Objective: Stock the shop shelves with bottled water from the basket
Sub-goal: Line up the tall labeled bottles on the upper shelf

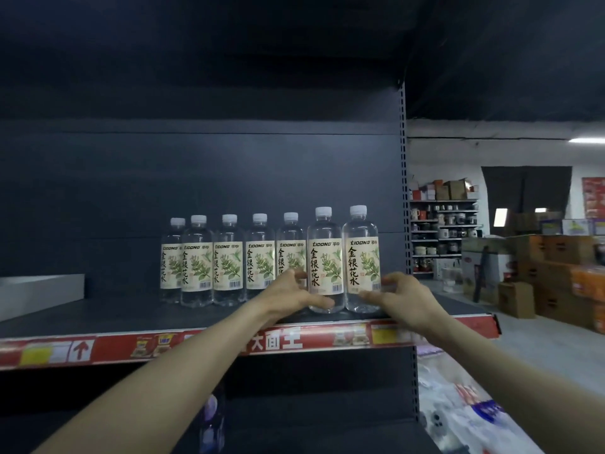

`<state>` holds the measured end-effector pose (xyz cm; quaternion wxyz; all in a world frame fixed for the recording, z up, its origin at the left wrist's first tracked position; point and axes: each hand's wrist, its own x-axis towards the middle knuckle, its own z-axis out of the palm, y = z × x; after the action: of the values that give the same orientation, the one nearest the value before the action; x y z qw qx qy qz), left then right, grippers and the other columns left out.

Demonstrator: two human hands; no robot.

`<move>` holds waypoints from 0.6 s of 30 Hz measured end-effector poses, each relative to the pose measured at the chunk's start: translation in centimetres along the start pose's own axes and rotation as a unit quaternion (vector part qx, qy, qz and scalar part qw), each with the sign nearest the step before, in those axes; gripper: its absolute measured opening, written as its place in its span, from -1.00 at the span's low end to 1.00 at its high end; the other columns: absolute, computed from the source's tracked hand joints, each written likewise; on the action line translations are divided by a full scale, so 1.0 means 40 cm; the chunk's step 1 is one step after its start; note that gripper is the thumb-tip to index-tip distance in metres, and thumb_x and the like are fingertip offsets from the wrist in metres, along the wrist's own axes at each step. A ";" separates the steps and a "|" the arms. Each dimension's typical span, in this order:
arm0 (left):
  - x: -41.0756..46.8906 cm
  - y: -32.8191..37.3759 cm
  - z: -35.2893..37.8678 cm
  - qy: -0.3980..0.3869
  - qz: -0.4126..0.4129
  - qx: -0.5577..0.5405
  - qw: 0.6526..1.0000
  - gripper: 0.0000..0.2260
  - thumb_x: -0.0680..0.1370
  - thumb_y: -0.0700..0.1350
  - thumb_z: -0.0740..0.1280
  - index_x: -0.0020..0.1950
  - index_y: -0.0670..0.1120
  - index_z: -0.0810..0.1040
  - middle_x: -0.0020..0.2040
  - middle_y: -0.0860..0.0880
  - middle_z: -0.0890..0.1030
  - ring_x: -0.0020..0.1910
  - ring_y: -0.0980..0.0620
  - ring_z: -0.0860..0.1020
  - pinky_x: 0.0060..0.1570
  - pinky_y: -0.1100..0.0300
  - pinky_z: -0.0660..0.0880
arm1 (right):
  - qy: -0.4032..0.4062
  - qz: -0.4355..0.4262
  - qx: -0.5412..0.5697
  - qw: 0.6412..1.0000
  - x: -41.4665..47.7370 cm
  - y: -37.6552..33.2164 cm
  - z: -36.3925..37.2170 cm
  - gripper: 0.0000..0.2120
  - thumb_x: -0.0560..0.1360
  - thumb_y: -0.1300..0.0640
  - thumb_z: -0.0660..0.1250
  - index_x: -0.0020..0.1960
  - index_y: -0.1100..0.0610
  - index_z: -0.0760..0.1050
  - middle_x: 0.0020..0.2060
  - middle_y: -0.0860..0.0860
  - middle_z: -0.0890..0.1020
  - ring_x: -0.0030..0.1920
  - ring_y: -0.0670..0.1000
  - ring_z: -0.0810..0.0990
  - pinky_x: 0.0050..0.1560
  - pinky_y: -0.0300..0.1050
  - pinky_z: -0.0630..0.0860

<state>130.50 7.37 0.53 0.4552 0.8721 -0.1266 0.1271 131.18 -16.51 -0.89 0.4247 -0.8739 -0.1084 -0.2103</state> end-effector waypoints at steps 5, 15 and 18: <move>0.001 0.004 0.007 0.021 -0.022 0.053 0.998 -0.67 0.32 0.08 0.67 -0.06 0.00 0.65 -0.03 0.07 0.73 0.09 0.01 0.66 0.35 -0.08 0.50 | 0.036 -0.021 -0.097 0.994 0.009 0.019 0.018 -0.51 0.39 -0.35 0.46 0.03 0.05 0.63 -0.11 -0.06 0.73 -0.08 0.03 0.69 0.04 0.05 0.66; 0.041 -0.008 0.047 0.049 -0.024 0.178 0.982 -0.71 0.58 0.13 0.46 0.11 -0.03 0.51 0.11 0.03 0.58 0.15 -0.02 0.57 0.11 0.17 0.48 | 0.062 0.023 -0.192 0.979 0.054 0.001 0.051 -0.40 0.33 -0.50 0.41 -0.03 0.03 0.59 -0.11 0.00 0.65 -0.11 0.12 0.62 -0.11 0.01 0.53; 0.065 -0.014 0.057 0.056 -0.030 0.235 0.970 -0.44 0.55 0.27 0.41 0.41 -0.05 0.50 0.35 -0.03 0.59 0.32 -0.10 0.55 0.34 -0.01 0.51 | 0.072 0.029 -0.201 0.976 0.067 0.007 0.065 -0.38 0.34 -0.51 0.39 0.01 0.03 0.57 -0.05 0.03 0.64 -0.05 0.16 0.62 -0.09 0.03 0.52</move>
<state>133.37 5.53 -0.27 0.2470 0.9496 -0.0410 0.1886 134.38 -14.61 -1.26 0.2529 -0.9267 -0.0073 -0.2778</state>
